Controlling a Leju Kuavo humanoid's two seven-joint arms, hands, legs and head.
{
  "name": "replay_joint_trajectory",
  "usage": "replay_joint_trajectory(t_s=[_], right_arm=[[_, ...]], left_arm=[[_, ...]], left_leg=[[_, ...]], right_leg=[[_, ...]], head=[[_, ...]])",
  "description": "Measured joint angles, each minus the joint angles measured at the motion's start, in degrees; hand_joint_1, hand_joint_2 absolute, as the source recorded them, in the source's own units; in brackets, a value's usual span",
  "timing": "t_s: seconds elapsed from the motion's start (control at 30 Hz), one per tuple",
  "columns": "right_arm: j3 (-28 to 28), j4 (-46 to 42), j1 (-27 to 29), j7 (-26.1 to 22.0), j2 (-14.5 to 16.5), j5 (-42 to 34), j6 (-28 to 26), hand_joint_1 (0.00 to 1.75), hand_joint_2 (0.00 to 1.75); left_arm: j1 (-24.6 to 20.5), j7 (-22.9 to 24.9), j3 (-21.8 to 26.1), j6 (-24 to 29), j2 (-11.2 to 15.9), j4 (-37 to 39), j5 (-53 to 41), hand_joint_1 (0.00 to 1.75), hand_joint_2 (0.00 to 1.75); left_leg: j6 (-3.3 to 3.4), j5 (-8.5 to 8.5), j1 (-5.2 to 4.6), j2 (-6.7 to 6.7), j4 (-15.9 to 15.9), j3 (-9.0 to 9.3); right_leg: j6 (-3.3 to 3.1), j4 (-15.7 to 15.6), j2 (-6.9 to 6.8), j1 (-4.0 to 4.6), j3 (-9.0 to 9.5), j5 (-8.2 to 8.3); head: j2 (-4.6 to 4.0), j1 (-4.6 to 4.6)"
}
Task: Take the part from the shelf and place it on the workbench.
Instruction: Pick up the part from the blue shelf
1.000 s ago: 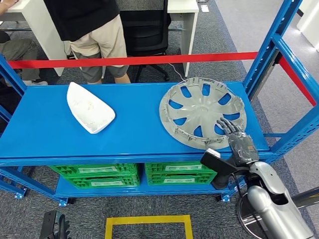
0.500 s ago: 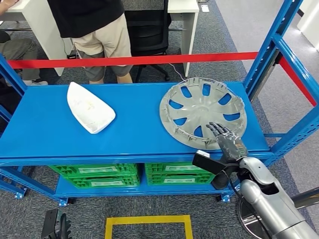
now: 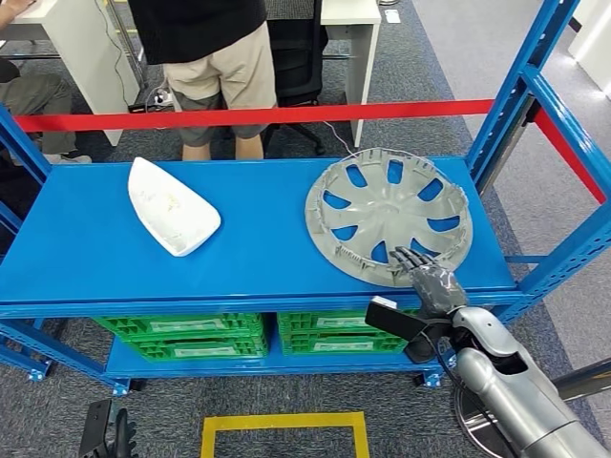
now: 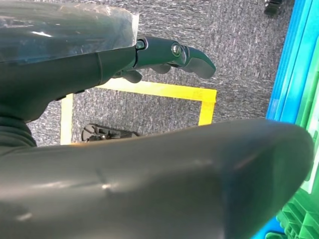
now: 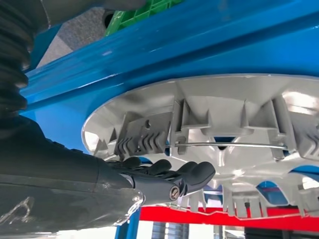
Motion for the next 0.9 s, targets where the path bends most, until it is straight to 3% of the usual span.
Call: replay_joint_trajectory(t_s=[0.13, 0.53, 0.9], right_arm=[[0.6, 0.5, -0.1, 0.0, -0.3, 0.5, -1.2, 1.7, 1.75], [0.5, -1.4, 2.4, 0.2, -0.1, 4.3, -11.3, 1.75, 1.75], [-4.4, -6.9, 6.0, -4.5, 1.0, 4.1, -22.3, 1.75, 1.75]], left_arm=[[0.0, 0.1, 0.2, 0.2, 0.0, 0.0, 0.0, 0.0, 0.0], [0.0, -0.2, 1.4, 0.5, -0.3, 0.0, -0.5, 0.0, 0.0], [0.0, -0.5, 2.4, 0.9, -0.3, 0.0, -1.2, 0.0, 0.0]], left_leg=[[0.0, 0.0, 0.0, 0.0, 0.0, 0.01], [0.01, -0.01, 0.0, 0.0, 0.0, -0.01], [0.01, -0.01, 0.0, -0.07, 0.0, -0.04]], right_leg=[[0.0, 0.0, 0.0, 0.0, 0.0, 0.0], [0.01, 0.0, -0.01, 0.0, 0.0, -0.01], [0.02, 0.0, -0.07, 0.0, 0.0, -0.02]], head=[[0.0, 0.01], [0.0, 0.01], [0.0, 0.01]])
